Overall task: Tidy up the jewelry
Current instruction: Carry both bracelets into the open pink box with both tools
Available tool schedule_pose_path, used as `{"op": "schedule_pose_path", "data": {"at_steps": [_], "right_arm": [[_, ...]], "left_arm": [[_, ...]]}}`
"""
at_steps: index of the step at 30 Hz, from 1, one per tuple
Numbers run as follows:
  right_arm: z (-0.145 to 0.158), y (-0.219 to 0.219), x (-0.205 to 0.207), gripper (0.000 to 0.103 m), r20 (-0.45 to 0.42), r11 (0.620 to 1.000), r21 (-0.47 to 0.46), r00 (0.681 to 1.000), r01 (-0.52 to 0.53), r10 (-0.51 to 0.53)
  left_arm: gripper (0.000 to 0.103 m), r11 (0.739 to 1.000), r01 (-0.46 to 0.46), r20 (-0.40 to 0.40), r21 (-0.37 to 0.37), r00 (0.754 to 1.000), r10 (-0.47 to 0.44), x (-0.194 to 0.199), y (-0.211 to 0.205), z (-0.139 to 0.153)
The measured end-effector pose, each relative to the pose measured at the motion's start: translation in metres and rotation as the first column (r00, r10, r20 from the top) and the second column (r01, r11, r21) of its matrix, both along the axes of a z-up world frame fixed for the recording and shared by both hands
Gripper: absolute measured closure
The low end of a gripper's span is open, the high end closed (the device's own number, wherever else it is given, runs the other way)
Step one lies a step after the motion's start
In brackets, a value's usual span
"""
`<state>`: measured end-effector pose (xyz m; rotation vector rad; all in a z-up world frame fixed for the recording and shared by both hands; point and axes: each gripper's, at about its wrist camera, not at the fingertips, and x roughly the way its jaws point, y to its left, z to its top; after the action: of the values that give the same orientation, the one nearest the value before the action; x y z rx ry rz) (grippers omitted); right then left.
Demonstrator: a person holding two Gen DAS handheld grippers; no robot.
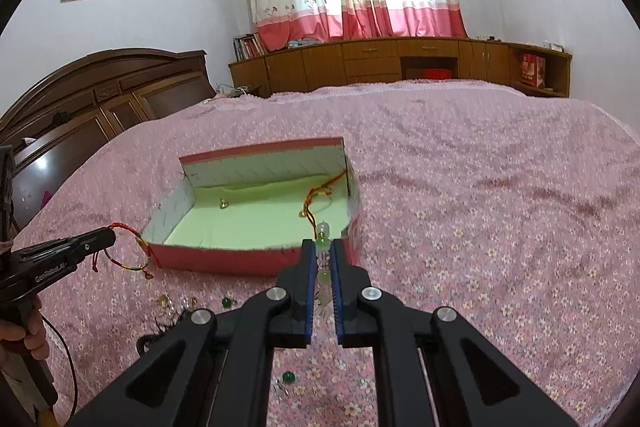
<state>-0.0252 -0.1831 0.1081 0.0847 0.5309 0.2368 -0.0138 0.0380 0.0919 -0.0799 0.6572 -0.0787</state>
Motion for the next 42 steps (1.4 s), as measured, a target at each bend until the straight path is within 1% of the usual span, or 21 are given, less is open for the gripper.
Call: {"op": "schedule_pose_path", "data": {"at_steps": [6, 16, 20, 23, 26, 31, 35, 39, 42], "right_arm": [[0.008, 0.006, 0.009, 0.094, 0.039, 1.0, 0.0, 0.999, -0.008, 0.008], [0.017, 0.013, 0.03, 0.094, 0.074, 1.0, 0.011, 0.997, -0.005, 0.004], [0.019, 0.015, 0.041, 0.094, 0.086, 1.0, 0.021, 0.996, -0.001, -0.001], [0.02, 0.017, 0.049, 0.094, 0.097, 1.0, 0.029, 0.995, -0.001, -0.002], [0.02, 0.021, 0.058, 0.094, 0.1, 0.999, 0.033, 0.995, -0.001, -0.002], [0.011, 0.025, 0.072, 0.094, 0.086, 0.999, 0.04, 0.996, -0.002, -0.001], [0.0, 0.029, 0.084, 0.094, 0.053, 0.999, 0.033, 0.999, -0.001, 0.0], [-0.013, 0.033, 0.097, 0.094, 0.009, 1.0, 0.022, 1.0, -0.008, 0.008], [-0.021, 0.035, 0.104, 0.094, -0.022, 1.0, 0.012, 1.0, -0.014, 0.015]], "left_arm": [[0.103, 1.0, 0.006, 0.04, 0.003, 0.999, -0.006, 0.013, -0.006, 0.007], [0.103, 1.0, 0.001, 0.108, -0.001, 0.994, -0.001, 0.035, -0.009, 0.017], [0.103, 1.0, -0.008, 0.13, -0.004, 0.991, 0.009, 0.043, -0.008, 0.016], [0.103, 1.0, -0.014, 0.165, -0.009, 0.986, 0.015, 0.048, -0.006, 0.016], [0.103, 1.0, -0.025, 0.176, -0.003, 0.984, 0.025, 0.055, -0.006, 0.013], [0.103, 0.999, -0.04, 0.18, 0.007, 0.983, 0.038, 0.066, -0.005, 0.003], [0.103, 0.998, -0.054, 0.172, 0.022, 0.984, 0.05, 0.076, -0.005, -0.007], [0.103, 0.998, -0.059, 0.132, 0.012, 0.99, 0.057, 0.087, -0.005, -0.019], [0.103, 0.998, -0.06, 0.087, 0.015, 0.994, 0.058, 0.095, -0.005, -0.028]]}}
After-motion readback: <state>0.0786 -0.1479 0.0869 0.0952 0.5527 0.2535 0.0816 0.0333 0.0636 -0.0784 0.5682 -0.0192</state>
